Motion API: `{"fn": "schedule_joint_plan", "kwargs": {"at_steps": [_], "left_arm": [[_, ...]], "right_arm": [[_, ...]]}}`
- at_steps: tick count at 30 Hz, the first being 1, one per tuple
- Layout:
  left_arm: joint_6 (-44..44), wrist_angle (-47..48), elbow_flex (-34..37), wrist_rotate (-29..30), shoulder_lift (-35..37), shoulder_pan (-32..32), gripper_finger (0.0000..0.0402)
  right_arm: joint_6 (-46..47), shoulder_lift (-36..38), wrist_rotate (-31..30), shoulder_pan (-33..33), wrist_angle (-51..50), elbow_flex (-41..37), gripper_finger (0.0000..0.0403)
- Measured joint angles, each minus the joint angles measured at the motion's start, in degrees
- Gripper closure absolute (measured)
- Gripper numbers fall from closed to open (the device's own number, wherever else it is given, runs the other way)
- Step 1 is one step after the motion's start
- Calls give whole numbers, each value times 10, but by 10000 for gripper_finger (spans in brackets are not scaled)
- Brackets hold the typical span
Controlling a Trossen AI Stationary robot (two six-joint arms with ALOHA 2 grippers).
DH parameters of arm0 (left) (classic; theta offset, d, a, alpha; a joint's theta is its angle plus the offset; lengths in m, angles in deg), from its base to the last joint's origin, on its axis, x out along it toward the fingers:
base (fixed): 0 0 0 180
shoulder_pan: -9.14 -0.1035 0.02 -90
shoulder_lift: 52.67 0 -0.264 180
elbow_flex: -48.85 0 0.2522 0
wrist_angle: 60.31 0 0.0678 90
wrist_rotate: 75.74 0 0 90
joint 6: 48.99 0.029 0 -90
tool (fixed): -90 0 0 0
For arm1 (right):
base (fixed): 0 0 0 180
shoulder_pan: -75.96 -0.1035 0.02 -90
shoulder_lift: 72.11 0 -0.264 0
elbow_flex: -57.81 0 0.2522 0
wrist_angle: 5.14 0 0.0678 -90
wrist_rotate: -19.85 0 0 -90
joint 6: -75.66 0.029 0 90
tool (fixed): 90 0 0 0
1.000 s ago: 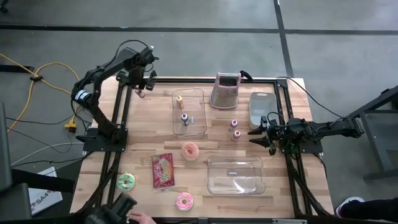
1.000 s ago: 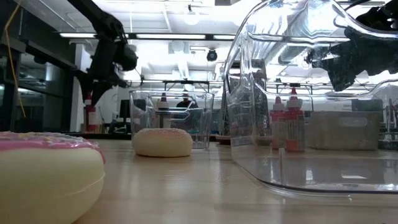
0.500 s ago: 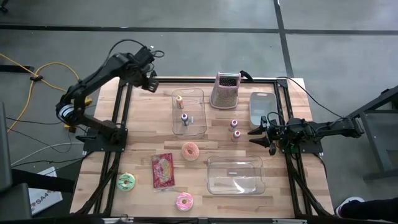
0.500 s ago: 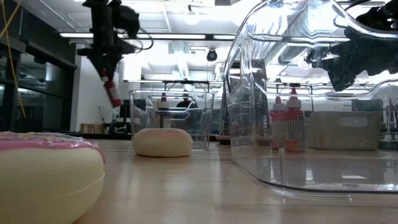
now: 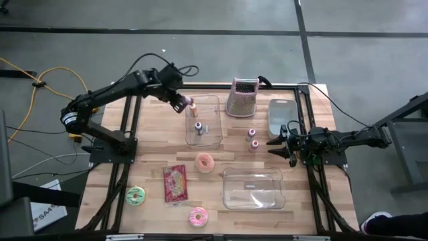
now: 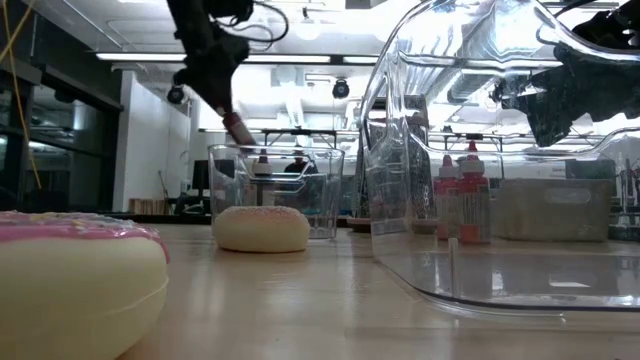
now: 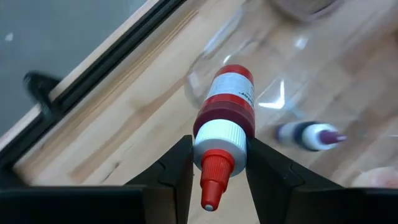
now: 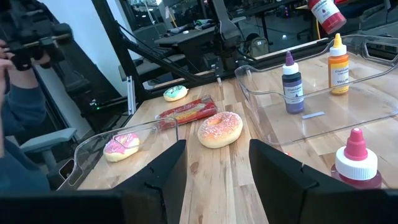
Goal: Pick & Place Food Item
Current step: Put the left red food coloring bottle into the top transparent bin
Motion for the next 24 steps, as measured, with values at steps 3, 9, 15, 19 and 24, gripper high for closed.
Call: {"fn": "schedule_joint_plan", "kwargs": {"at_steps": [3,9,15,19,24], "left_arm": [[1,-20,0,8,-4,29,286],[15,-49,0,24,-25,66,286],[51,-59,-23,24,-70,83,286],[71,-52,-56,24,-108,91,286],[74,-18,-106,22,-165,99,286]], "right_arm": [[0,0,0,0,0,0,241],[0,0,0,0,0,0,241],[0,0,0,0,0,0,241],[0,0,0,0,0,0,241],[0,0,0,0,0,0,241]]}}
